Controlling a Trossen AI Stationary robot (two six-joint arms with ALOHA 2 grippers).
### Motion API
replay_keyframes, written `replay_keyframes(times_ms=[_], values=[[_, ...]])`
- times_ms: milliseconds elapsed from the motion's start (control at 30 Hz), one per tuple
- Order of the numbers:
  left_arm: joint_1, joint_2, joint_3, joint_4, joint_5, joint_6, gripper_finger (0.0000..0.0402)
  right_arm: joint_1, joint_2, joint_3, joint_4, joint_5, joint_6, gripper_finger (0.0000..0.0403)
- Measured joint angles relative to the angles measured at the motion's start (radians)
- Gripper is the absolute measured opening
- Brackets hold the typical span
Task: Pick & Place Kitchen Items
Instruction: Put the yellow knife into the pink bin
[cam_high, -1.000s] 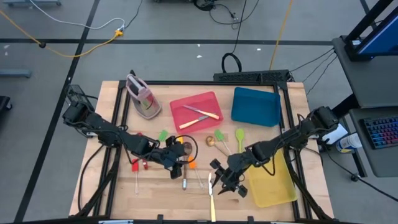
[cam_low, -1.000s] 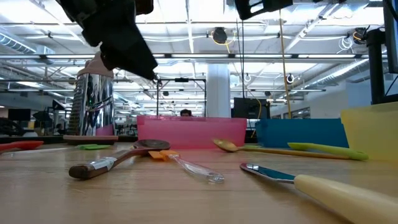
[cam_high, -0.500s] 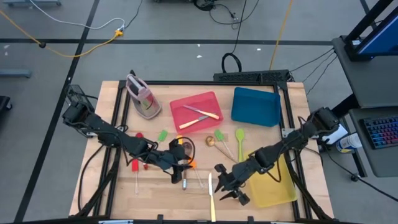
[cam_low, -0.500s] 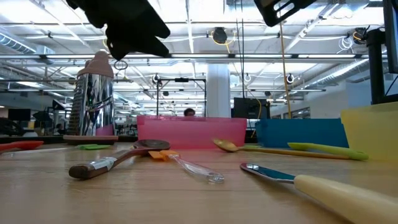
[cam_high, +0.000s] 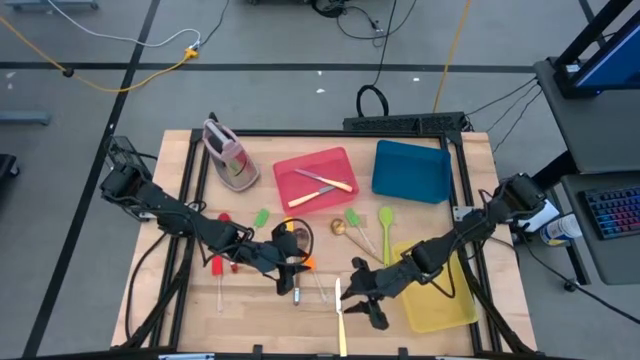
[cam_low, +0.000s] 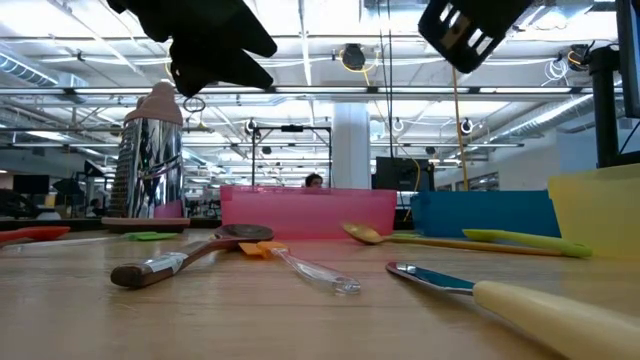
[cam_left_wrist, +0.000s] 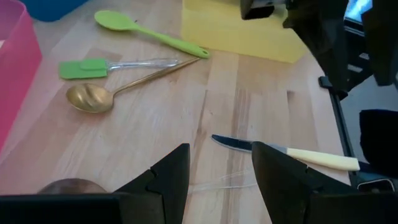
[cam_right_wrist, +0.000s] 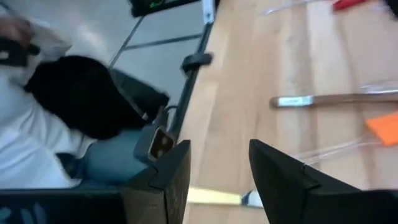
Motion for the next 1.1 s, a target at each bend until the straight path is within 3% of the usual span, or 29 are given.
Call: replay_keyframes(times_ms=[200, 400, 700, 867, 1100], values=[[0.012, 0.000, 0.000, 0.000, 0.001, 0.056, 0.0179, 0.033, 0.004, 0.072, -0.019, 0.072, 0.000, 0.0155], [0.045, 0.000, 0.000, -0.001, 0.000, 0.142, 0.0179, 0.037, 0.127, 0.212, -0.135, 0.086, 0.094, 0.0155], [0.083, 0.000, 0.000, -0.004, 0.000, 0.154, 0.0179, 0.047, 0.297, 0.473, -0.448, 0.031, 0.400, 0.0155], [0.080, 0.000, 0.000, -0.005, 0.001, 0.209, 0.0179, 0.051, 0.349, 0.487, -0.524, 0.010, 0.621, 0.0155], [0.071, 0.000, 0.000, -0.058, 0.052, 0.256, 0.0179, 0.049, 0.394, 0.487, -0.552, 0.021, 0.697, 0.0155]])
